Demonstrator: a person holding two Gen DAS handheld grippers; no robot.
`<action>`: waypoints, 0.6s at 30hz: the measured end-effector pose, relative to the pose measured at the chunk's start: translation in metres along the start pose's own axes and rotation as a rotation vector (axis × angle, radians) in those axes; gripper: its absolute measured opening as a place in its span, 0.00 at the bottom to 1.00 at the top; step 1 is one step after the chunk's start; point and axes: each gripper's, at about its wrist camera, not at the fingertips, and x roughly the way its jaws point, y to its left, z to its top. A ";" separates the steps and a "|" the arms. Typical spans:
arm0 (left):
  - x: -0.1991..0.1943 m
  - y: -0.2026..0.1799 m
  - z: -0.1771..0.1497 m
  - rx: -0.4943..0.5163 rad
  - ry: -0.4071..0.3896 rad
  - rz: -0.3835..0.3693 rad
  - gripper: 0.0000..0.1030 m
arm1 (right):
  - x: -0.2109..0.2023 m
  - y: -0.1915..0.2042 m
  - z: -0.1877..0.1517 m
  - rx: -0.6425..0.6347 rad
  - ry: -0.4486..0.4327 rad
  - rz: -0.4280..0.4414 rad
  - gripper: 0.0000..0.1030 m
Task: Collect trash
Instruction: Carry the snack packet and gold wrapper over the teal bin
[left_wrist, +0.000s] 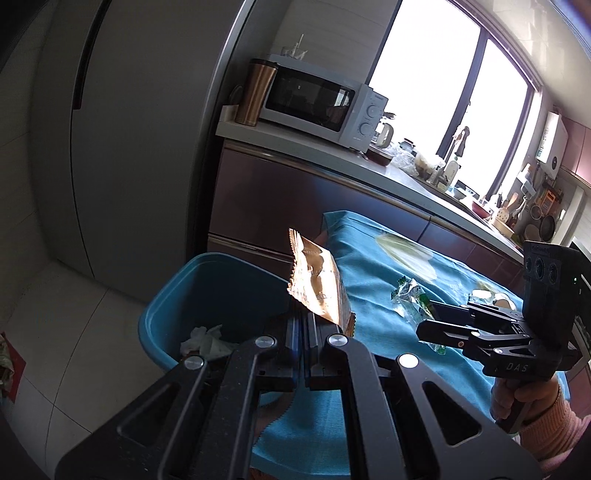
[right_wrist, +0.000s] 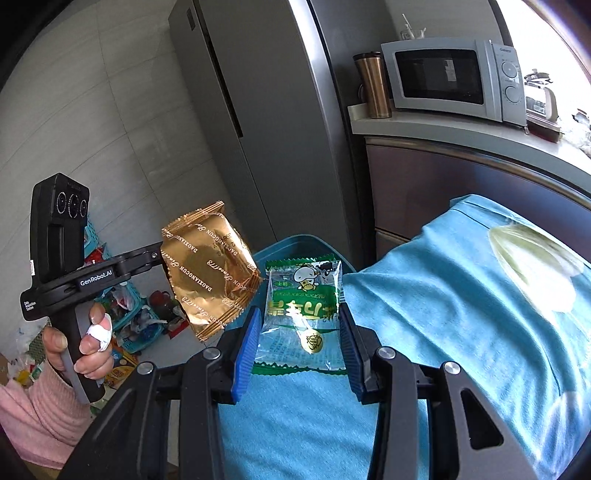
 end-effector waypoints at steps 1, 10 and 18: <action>0.001 0.005 0.000 -0.008 0.003 0.008 0.02 | 0.004 0.002 0.002 -0.003 0.004 0.003 0.39; 0.016 0.042 -0.002 -0.069 0.032 0.038 0.02 | 0.036 0.016 0.017 -0.034 0.046 0.023 0.39; 0.033 0.056 -0.006 -0.097 0.059 0.065 0.02 | 0.067 0.023 0.028 -0.051 0.090 0.035 0.39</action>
